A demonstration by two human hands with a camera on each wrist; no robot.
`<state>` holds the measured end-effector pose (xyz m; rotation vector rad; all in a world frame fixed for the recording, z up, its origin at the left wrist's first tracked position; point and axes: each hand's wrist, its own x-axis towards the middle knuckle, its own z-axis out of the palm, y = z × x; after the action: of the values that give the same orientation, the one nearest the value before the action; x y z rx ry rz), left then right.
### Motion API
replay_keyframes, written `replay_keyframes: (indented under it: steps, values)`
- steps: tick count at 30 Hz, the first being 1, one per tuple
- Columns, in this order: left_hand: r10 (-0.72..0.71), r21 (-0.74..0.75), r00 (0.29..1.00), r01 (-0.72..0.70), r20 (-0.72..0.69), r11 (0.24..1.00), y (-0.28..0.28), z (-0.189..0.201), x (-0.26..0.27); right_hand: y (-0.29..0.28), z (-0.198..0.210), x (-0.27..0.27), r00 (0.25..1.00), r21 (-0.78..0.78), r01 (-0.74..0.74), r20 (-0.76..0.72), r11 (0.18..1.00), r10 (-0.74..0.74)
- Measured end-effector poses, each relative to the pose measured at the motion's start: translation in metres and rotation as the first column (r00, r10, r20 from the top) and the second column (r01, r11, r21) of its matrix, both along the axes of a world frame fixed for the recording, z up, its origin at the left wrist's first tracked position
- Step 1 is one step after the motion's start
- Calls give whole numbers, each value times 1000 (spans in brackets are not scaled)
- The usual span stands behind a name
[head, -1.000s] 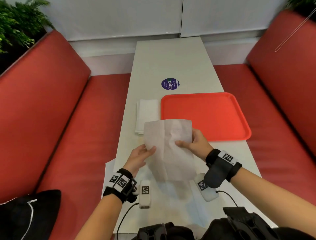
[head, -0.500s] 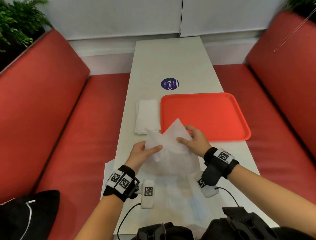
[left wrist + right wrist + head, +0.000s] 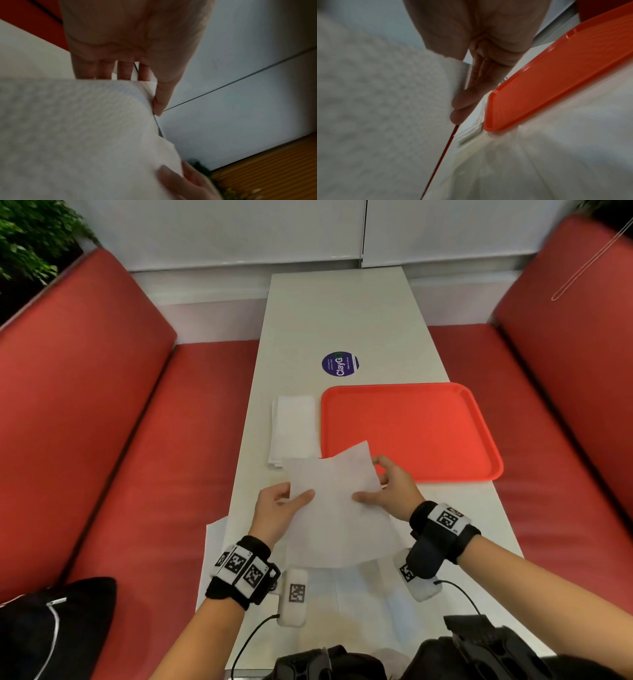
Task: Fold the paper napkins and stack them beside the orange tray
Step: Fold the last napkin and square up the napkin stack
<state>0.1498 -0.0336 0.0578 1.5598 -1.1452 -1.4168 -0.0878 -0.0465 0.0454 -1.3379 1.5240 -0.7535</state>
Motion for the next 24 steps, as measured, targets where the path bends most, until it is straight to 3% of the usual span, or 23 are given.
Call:
replay_keyframes:
  steps: [6,10,14,17,19,21,24]
  values:
    - [-116,86,938,152,-327,985,-6,29,-17,-11,14,19,968,-75,-22,247,997,40]
    - [-40,141,899,112,-436,984,-14,13,-10,-23,5,25,962,-55,30,272,998,-15]
    - [-30,44,971,41,-239,998,-41,8,-1,-51,4,32,959,19,152,239,988,-152]
    - [-38,-60,996,33,-86,998,-78,20,5,-83,18,41,931,36,196,307,980,-197]
    - [-36,-104,999,36,-2,994,-107,26,13,-107,22,47,945,-51,159,298,986,-137]
    - [-38,-128,997,48,72,991,-132,26,25,-133,17,52,983,-141,56,179,988,-30]
    - [18,-138,986,6,168,990,-153,17,52,-171,3,62,997,-147,2,74,989,9]
